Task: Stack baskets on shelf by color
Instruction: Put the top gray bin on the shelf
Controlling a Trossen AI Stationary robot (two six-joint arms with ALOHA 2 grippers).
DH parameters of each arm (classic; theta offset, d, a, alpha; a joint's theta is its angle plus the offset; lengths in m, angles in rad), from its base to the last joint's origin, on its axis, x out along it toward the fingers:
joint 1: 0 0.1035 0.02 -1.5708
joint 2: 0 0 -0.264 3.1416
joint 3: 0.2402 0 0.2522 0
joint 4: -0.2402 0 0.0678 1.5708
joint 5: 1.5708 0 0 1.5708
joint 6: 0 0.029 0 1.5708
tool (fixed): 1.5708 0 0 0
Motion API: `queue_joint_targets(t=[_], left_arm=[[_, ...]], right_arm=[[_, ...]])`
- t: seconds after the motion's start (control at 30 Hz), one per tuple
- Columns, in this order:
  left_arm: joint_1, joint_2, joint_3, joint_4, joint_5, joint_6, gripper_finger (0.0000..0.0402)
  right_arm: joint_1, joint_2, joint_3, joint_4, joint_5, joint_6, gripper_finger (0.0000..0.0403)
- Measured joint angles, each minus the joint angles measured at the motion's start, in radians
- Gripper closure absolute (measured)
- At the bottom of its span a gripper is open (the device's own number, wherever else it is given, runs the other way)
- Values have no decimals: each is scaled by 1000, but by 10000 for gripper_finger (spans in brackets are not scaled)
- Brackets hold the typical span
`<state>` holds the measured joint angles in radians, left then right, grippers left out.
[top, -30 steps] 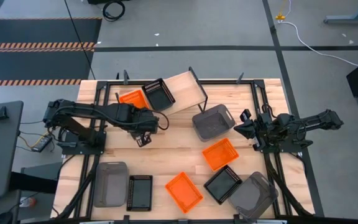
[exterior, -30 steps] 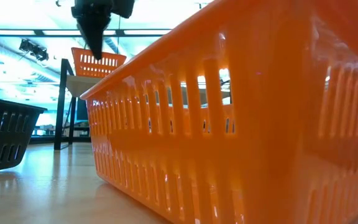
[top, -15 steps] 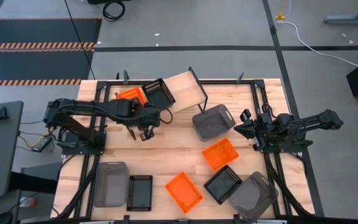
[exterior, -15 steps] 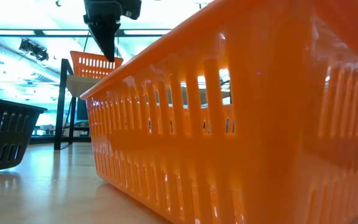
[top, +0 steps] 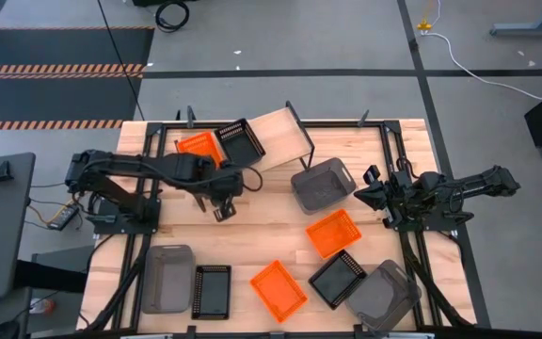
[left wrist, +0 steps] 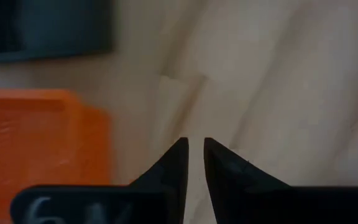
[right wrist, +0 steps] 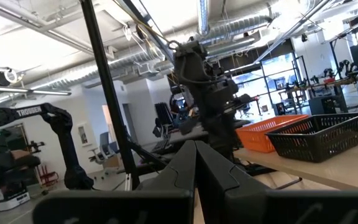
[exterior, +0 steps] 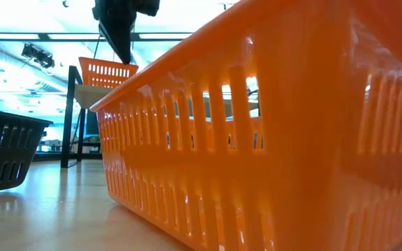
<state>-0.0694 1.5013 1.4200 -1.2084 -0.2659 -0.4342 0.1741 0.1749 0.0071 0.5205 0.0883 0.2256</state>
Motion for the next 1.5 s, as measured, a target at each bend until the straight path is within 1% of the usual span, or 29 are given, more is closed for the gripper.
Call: queue_joint_targets(t=[0.07, 0.1, 0.17, 0.27, 0.33, 0.47, 0.53, 0.63, 0.83, 0.9, 0.97, 1.13, 1.27, 1.33, 1.4, 1.5], left_arm=[[-32, 0, 7, 13, 5, 1, 345], [-50, 0, 9, 30, -11, 8, 345], [-89, 0, 9, 62, -86, 25, 347], [-149, 0, 9, 117, -227, 47, 349], [-179, 0, 1, 189, -285, 65, 349], [-231, -8, -32, 363, -318, 135, 350], [-250, -14, -71, 489, -318, 172, 351], [-273, -13, -147, 655, -273, 219, 350], [-276, -12, -350, 1094, -18, 263, 351], [-266, -12, -411, 1230, 36, 263, 351], [-250, -12, -459, 1329, 79, 272, 350], [-206, -12, -509, 1460, 155, 308, 349], [-184, -27, -526, 1521, 192, 352, 349], [-177, -34, -545, 1516, 192, 365, 349], [-177, -40, -580, 1527, 192, 367, 349], [-162, -49, -685, 1661, 204, 361, 351]], right_arm=[[0, 0, 0, 0, 0, 0, 391], [0, 0, 0, 0, 0, 3, 391], [0, 1, 0, 0, 9, 13, 391], [0, 13, 0, 1, 60, 31, 391], [0, 30, 0, 2, 94, 42, 391], [0, 87, 0, 3, 170, 92, 391], [0, 119, 0, 5, 205, 115, 391], [0, 177, 0, 39, 229, 123, 391], [0, 288, 0, 190, 221, 115, 391], [0, 322, 0, 235, 210, 115, 391], [0, 357, 0, 285, 199, 114, 391], [0, 430, 0, 412, 198, 113, 391], [0, 474, 0, 429, 198, 113, 391], [0, 500, 0, 429, 198, 112, 391], [0, 528, 0, 428, 198, 112, 391], [-10, 569, 27, 429, 222, 57, 391]])
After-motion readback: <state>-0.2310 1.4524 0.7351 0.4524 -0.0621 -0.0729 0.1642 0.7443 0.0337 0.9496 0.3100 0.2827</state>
